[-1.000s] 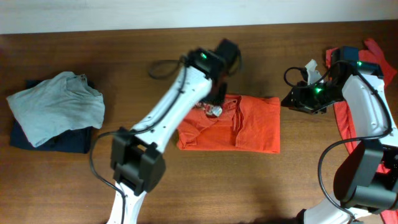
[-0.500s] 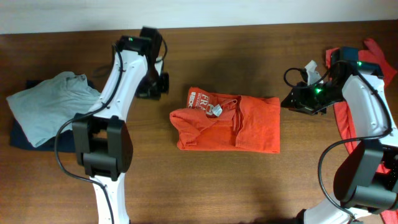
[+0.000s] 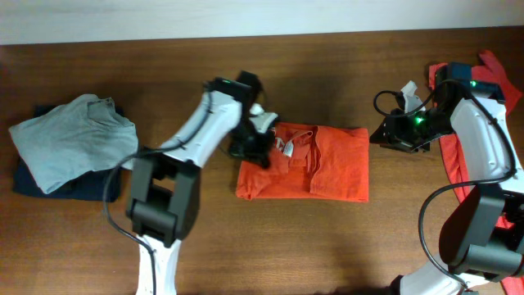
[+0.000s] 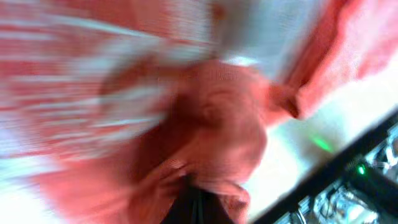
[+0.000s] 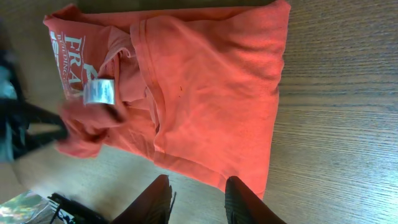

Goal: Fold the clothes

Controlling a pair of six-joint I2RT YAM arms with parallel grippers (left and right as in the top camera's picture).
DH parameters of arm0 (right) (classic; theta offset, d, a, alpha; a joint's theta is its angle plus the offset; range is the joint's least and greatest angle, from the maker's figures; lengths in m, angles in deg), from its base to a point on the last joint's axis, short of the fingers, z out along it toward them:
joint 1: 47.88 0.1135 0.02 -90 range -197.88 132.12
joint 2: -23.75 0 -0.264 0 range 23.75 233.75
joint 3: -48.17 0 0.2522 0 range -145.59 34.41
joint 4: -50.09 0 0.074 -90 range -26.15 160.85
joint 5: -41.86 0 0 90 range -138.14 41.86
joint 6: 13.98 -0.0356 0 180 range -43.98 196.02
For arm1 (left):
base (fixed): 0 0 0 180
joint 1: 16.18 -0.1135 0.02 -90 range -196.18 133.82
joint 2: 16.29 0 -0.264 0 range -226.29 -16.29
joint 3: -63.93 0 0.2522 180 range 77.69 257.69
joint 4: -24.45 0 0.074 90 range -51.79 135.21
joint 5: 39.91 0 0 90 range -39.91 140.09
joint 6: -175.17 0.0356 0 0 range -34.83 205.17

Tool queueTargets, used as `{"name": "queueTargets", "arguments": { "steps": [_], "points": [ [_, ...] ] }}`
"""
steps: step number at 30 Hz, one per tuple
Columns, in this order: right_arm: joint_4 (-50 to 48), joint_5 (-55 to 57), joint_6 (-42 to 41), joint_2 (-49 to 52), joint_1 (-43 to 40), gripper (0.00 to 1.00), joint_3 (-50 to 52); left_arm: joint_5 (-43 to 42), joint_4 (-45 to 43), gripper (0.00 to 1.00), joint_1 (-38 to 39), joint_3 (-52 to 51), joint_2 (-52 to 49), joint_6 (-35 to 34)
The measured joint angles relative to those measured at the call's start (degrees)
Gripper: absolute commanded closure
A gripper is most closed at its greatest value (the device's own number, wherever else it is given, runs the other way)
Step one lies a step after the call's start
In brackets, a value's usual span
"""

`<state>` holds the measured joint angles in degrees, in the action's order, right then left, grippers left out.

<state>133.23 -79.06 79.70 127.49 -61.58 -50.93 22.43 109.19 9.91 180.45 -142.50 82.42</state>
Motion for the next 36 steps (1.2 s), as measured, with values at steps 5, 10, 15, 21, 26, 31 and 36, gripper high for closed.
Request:
{"name": "queueTargets", "arguments": {
  "steps": [5, 10, 15, 21, 26, 31, 36],
  "points": [
    [-0.5, -0.02, -0.02, 0.0, 0.0, 0.66, 0.0, -0.83, -0.92, 0.99, 8.31, 0.0, 0.0, 0.02],
    [-0.59, 0.0, -0.04, 0.0, 0.0, 0.66, 0.0, 1.77, 1.7, 0.99, 10.12, 2.1, 0.0, 0.15],
    [-0.59, 0.0, -0.02, 0.0, 0.0, 0.62, 0.0, 7.82, 2.91, 0.91, 7.82, 4.79, 1.31, 0.2],
    [-0.39, -0.02, -0.11, 0.0, 0.0, 0.43, 0.0, 11.67, 0.44, 0.69, 4.87, 5.11, 2.01, 1.29],
    [0.94, 0.0, -0.09, 0.0, 0.0, 0.35, 0.0, 12.2, -6.78, 0.61, 5.95, 5.2, -1.16, 3.67],
    [1.6, 0.0, -0.04, 0.0, 0.0, 0.35, 0.07, 12.37, -12.33, 0.98, 5.77, 5.2, -6.36, 4.87],
    [1.57, 0.0, 0.0, 0.0, 0.0, 0.35, 0.61, 12.48, -15.34, 1.0, 4.24, 6.69, -7.19, 4.7]
  ]
}}
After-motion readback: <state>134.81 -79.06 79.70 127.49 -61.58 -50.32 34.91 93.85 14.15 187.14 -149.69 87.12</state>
